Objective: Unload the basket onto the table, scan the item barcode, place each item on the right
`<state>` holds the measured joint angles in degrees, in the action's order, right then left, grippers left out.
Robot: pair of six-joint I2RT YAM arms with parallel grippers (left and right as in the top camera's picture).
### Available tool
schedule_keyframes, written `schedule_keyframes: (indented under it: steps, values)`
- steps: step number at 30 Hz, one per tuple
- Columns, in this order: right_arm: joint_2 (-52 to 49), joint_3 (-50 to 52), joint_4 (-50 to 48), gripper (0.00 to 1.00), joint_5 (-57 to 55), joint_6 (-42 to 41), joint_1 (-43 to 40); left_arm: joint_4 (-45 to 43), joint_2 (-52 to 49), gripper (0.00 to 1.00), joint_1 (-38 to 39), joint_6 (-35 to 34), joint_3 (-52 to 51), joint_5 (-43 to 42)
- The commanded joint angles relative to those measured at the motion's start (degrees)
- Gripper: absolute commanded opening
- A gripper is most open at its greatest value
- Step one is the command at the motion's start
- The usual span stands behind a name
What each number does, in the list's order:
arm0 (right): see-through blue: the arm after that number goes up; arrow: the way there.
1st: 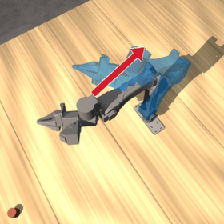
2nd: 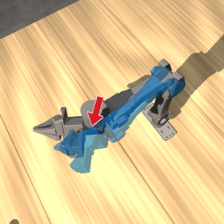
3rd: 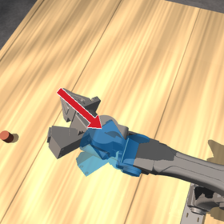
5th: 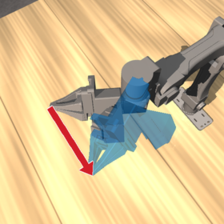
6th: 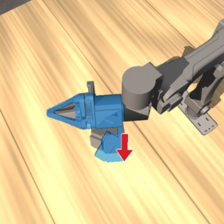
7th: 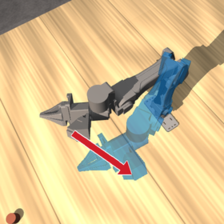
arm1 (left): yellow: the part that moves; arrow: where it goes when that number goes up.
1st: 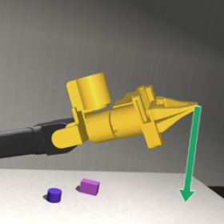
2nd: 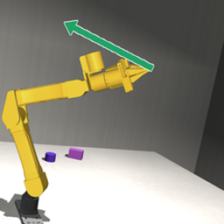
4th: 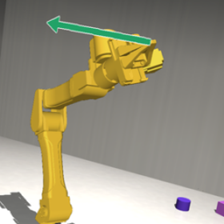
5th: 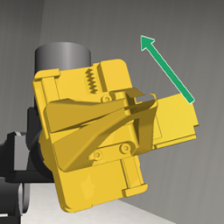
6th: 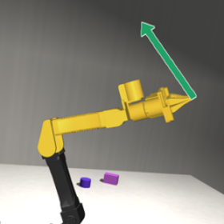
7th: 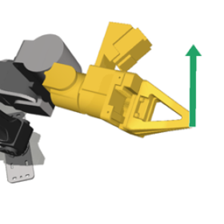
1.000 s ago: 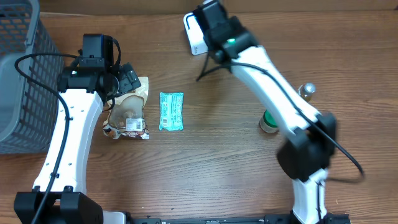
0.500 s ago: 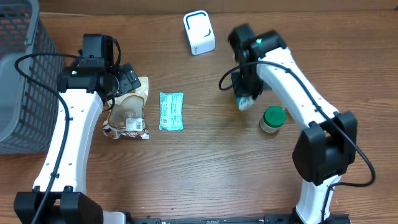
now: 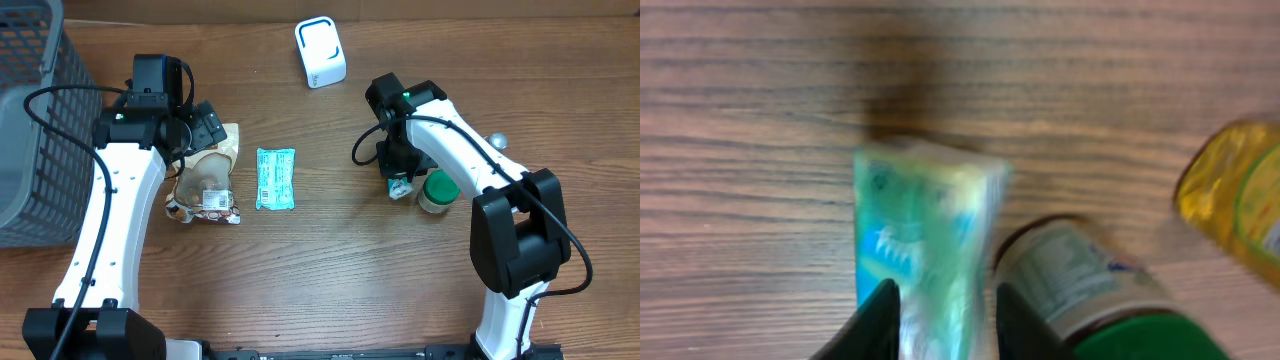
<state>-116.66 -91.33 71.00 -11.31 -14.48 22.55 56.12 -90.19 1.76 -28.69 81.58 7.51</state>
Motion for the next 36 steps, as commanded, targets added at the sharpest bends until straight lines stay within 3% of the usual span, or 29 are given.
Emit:
schedule_keyframes:
  steps: [1,4,8,12,13,14,15,24,36]
  values:
    - [0.1,0.4,-0.7,0.38,-2.1,-0.8,0.1,0.0,-0.2,1.0,-0.2,0.4,0.5,-0.1]
    - [0.1,0.4,-2.1,0.44,-2.1,-0.8,0.1,0.0,-0.2,1.0,-0.2,0.4,0.5,-0.1]
    - [0.1,0.4,-6.5,0.45,-1.4,-4.9,0.1,0.0,-0.2,1.0,-0.2,0.4,0.5,-0.1]
    - [0.1,0.4,-12.6,0.48,10.9,-7.0,0.5,0.0,-0.2,0.99,-0.2,0.4,0.5,-0.1]
    - [0.1,0.4,-14.6,0.53,14.9,-7.0,0.8,0.0,-0.2,0.99,-0.2,0.4,0.5,-0.1]
    - [0.1,0.4,-16.4,0.66,18.2,-7.0,1.0,0.0,-0.2,1.0,-0.2,0.4,0.5,-0.1]
    - [0.1,0.4,-18.7,1.0,21.1,-7.0,1.4,0.0,-0.2,1.0,-0.2,0.4,0.5,-0.1]
    - [0.1,0.4,-36.3,1.0,22.5,-6.8,2.3,0.0,-0.2,0.99,-0.2,0.4,0.5,-0.1]
    - [0.1,0.4,-36.7,1.0,22.5,-6.8,2.2,0.0,-0.2,1.0,-0.2,0.4,0.5,-0.1]
